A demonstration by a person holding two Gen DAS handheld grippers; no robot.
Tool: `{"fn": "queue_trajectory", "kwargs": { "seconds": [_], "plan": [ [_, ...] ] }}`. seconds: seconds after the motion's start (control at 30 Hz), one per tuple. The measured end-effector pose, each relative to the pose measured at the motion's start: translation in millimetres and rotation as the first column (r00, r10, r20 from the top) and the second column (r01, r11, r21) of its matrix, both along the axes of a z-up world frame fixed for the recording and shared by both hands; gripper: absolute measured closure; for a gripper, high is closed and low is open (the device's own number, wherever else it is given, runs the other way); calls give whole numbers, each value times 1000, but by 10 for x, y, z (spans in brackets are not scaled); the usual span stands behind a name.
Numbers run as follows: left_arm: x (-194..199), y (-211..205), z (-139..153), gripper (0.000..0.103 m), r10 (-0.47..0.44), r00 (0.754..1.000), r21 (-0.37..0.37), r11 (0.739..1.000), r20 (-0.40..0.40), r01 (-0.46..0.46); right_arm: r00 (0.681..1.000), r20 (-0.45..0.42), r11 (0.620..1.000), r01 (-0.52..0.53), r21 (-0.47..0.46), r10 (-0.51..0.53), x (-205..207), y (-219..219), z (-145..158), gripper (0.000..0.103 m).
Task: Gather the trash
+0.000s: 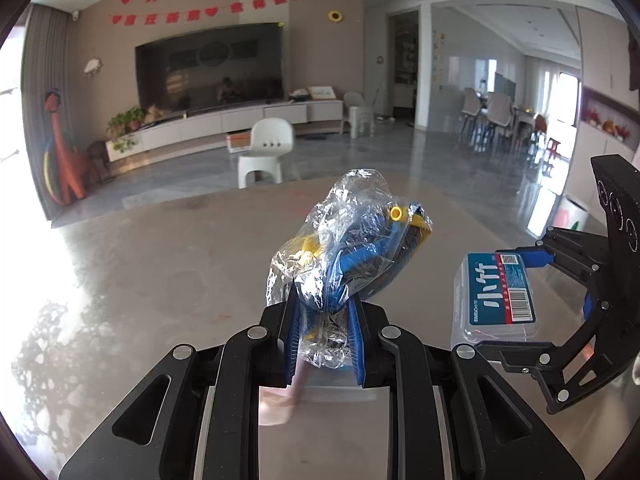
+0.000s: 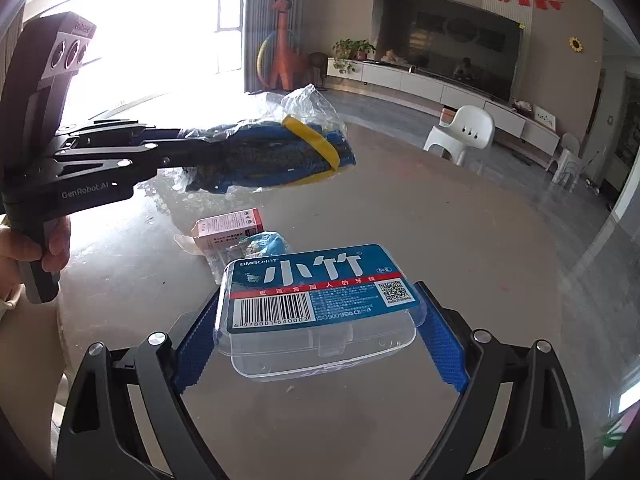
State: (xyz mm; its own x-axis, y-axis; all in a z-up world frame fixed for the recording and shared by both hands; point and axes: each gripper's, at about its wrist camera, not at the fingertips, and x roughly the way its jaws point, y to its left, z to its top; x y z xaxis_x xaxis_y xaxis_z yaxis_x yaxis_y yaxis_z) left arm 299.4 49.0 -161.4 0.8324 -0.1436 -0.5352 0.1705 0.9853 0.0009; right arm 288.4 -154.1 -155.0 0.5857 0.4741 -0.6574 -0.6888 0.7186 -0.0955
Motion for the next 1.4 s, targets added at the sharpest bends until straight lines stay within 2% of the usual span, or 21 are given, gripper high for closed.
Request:
{"fn": "queue_trajectory", "kwargs": {
  "seconds": [0.17,0.3,0.63,0.8,0.93,1.07,1.27,1.4],
  "plan": [
    [-192,-535,201,83,-93,995,-16,996,21,93,995,46,996,86,27,-87,-346,-546,317,13],
    [-304,-946,276,83,-171,985,5,985,26,171,987,64,988,147,40,-149,-577,-947,460,13],
    [-491,-1913,387,83,-336,942,24,942,8,336,949,111,954,289,79,-297,-1101,-1854,677,13],
    [-529,-2434,380,83,-433,902,17,901,-11,433,914,130,923,375,85,-384,-1370,-2322,678,13],
    [-615,-2914,346,83,-513,858,17,858,-25,514,882,133,892,445,77,-452,-1530,-2679,625,13],
    [-727,-3214,263,83,-578,815,15,815,-44,579,843,119,852,518,82,-524,-1680,-3010,544,13],
    [-773,-3667,68,83,-662,742,-9,747,-104,665,781,101,787,610,91,-616,-1917,-3343,401,13],
    [-855,-3985,-26,83,-698,705,-1,711,-126,704,753,89,758,647,83,-652,-1963,-3487,324,13]
  ]
}}
